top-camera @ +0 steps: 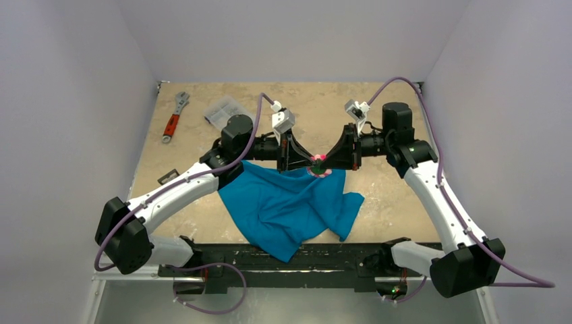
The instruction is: Remove the brooch from the garment
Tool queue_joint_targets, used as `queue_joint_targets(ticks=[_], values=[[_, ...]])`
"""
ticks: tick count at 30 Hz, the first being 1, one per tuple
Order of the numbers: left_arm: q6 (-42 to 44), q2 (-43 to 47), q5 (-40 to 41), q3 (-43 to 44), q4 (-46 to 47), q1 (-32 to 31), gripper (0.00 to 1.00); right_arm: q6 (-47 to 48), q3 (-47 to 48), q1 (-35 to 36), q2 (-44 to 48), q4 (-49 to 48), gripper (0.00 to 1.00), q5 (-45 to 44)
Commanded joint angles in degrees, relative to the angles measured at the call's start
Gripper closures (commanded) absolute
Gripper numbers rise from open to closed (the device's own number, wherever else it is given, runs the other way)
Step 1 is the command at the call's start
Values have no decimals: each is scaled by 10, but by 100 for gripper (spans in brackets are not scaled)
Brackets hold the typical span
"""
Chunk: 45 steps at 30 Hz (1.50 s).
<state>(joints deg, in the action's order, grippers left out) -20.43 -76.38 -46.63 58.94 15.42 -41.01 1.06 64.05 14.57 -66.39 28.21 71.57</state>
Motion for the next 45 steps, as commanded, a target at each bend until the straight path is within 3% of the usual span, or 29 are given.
queue_joint_targets(ticks=[1, 7, 9, 13, 16, 21, 24, 31, 45], values=[[-10, -6, 13, 1, 37, 5, 100, -6, 22, 5, -2, -16, 97, 30], [-62, -17, -13, -10, 99, 9, 100, -18, 22, 5, -2, -18, 82, 17], [-82, -20, -24, -17, 129, 11, 100, -21, 21, 5, -3, -18, 81, 17], [-97, -24, -42, -31, 169, 17, 100, -21, 25, 4, -3, -18, 88, 22], [-82, -26, -43, -30, 159, 20, 100, -21, 26, 5, -3, -18, 100, 27], [-44, 3, -8, -40, 125, 35, 71, -32, 24, 5, -2, -21, 100, 17], [2, 32, 5, -43, 82, 38, 60, -33, 22, 5, 2, -18, 100, -5], [-5, 28, 21, -13, 54, 32, 48, -32, 19, 5, -1, -15, 100, -22], [-16, -1, 26, 2, 62, 6, 51, -35, 21, 5, 0, -14, 100, -19]])
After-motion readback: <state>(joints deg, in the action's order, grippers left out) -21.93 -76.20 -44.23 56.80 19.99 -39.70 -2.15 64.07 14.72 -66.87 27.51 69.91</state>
